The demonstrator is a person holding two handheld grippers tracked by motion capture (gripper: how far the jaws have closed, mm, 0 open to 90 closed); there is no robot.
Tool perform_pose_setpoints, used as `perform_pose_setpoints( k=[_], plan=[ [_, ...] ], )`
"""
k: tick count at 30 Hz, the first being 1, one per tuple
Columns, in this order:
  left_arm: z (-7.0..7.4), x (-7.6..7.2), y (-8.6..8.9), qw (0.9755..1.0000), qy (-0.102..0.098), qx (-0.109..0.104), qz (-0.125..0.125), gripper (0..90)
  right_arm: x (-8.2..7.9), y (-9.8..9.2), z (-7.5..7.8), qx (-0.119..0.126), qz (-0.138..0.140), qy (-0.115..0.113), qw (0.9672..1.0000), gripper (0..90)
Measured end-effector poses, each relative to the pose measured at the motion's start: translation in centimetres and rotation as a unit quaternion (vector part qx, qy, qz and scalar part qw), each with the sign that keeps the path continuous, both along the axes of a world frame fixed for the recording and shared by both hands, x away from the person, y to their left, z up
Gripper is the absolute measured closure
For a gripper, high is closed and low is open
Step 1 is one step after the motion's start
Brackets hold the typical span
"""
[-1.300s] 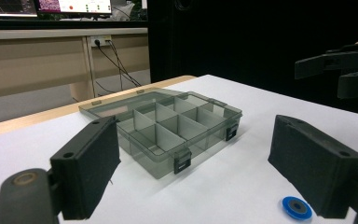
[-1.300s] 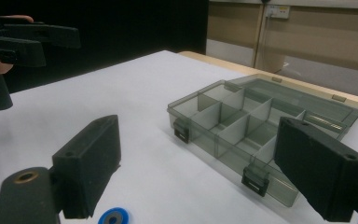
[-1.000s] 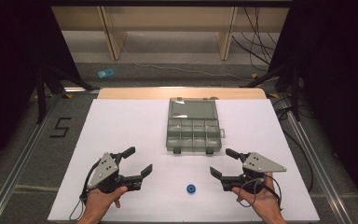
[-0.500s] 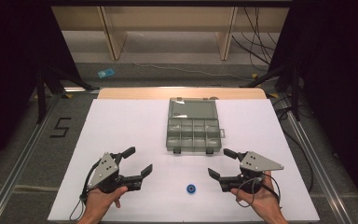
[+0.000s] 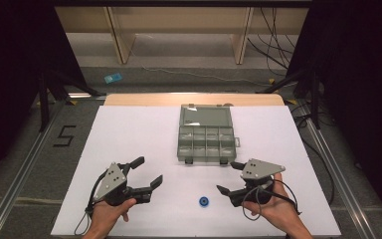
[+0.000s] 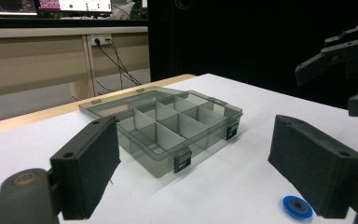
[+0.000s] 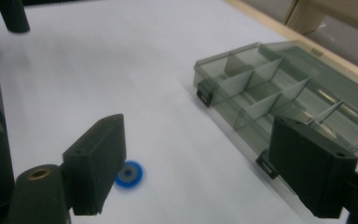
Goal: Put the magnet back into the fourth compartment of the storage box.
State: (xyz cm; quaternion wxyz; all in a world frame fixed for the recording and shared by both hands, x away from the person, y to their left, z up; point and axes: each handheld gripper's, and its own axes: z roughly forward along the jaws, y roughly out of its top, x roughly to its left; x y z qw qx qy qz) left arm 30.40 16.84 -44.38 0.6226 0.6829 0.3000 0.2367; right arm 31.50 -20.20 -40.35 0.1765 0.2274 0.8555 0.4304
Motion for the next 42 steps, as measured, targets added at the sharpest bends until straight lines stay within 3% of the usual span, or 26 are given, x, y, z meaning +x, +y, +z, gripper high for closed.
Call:
perform_pose_setpoints(
  k=[6, 9, 13, 21, 23, 24, 30, 33, 35, 38, 42],
  plan=[
    [0.0, 0.0, 0.0, 1.0, 0.0, 0.001, 0.0, 15.7, 0.6, 1.6, 0.1, -0.068, 0.035, 0.027, 0.9967, 24.1],
    [-0.1, 0.1, 0.0, 1.0, -0.002, -0.006, -0.003, 15.7, 0.8, 2.6, -0.1, -0.103, 0.05, 0.036, 0.9928, 25.6],
    [0.0, 0.0, 0.0, 1.0, 0.0, 0.0, 0.0, 15.7, 0.9, 4.1, -0.5, -0.138, 0.072, 0.06, 0.986, 28.3],
    [0.0, 0.0, 0.0, 1.0, -0.001, 0.0, 0.0, 15.7, 1.6, 6.4, -1.7, -0.18, 0.104, 0.093, 0.9738, 32.9],
    [0.0, 0.0, 0.0, 1.0, -0.001, 0.0, 0.0, 15.7, 1.7, 6.7, -1.9, -0.183, 0.108, 0.095, 0.9725, 33.5],
    [0.0, 0.0, 0.0, 1.0, 0.0, -0.001, 0.0, 15.7, 1.8, 7.1, -2.2, -0.194, 0.114, 0.111, 0.9679, 34.8],
    [-0.1, 0.0, -0.1, 1.0, 0.003, 0.0, 0.0, 15.7, 2.2, 8.1, -3.0, -0.224, 0.126, 0.139, 0.9563, 39.4],
    [-0.1, 0.0, -0.1, 1.0, 0.003, -0.001, -0.001, 15.7, 2.4, 8.3, -3.3, -0.23, 0.127, 0.146, 0.9536, 40.1],
    [-0.1, 0.0, -0.1, 1.0, 0.003, 0.0, -0.001, 15.7, 2.7, 8.7, -3.8, -0.245, 0.132, 0.152, 0.9485, 42.5],
    [-0.1, 0.0, -0.1, 1.0, 0.002, 0.0, -0.001, 15.7, 2.9, 9.0, -4.2, -0.255, 0.136, 0.158, 0.9442, 44.9],
    [-0.1, 0.0, -0.1, 1.0, 0.002, -0.001, -0.001, 15.7, 3.0, 9.2, -4.6, -0.265, 0.137, 0.165, 0.9402, 47.9]
  ],
)
